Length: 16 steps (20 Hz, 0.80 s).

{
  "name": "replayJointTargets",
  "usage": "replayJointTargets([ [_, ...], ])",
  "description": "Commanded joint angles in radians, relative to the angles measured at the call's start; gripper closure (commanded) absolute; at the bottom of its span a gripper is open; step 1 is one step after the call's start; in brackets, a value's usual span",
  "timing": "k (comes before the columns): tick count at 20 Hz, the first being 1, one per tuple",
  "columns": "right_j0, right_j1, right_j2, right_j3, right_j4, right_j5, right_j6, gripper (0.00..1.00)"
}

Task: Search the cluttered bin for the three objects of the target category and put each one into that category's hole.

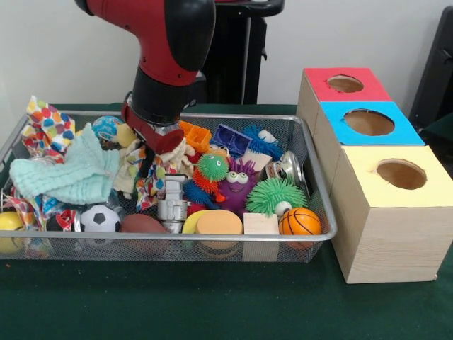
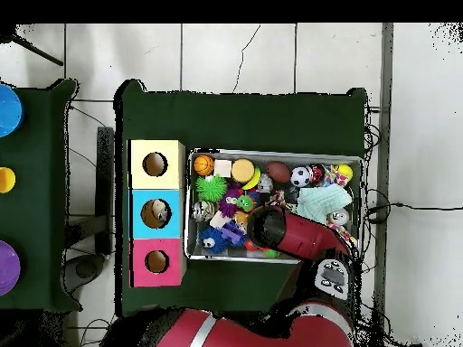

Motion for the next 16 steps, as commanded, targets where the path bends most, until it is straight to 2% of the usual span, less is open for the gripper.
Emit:
replayJointTargets([
  [1, -0.006, 0.015, 0.106, 0.048, -0.048, 0.131, 0.001, 1.00],
  [5, 0.039, -0.074, 0.110, 0.092, -0.024, 0.169, 0.036, 1.00],
  [9, 0.080, -0.172, 0.118, 0.115, 0.006, 0.253, 0.053, 1.00],
  [13, 0.050, -0.241, 0.194, 0.163, 0.027, 0.218, 0.045, 1.00],
  [16, 0.059, -0.264, 0.201, 0.152, 0.031, 0.244, 0.049, 1.00],
])
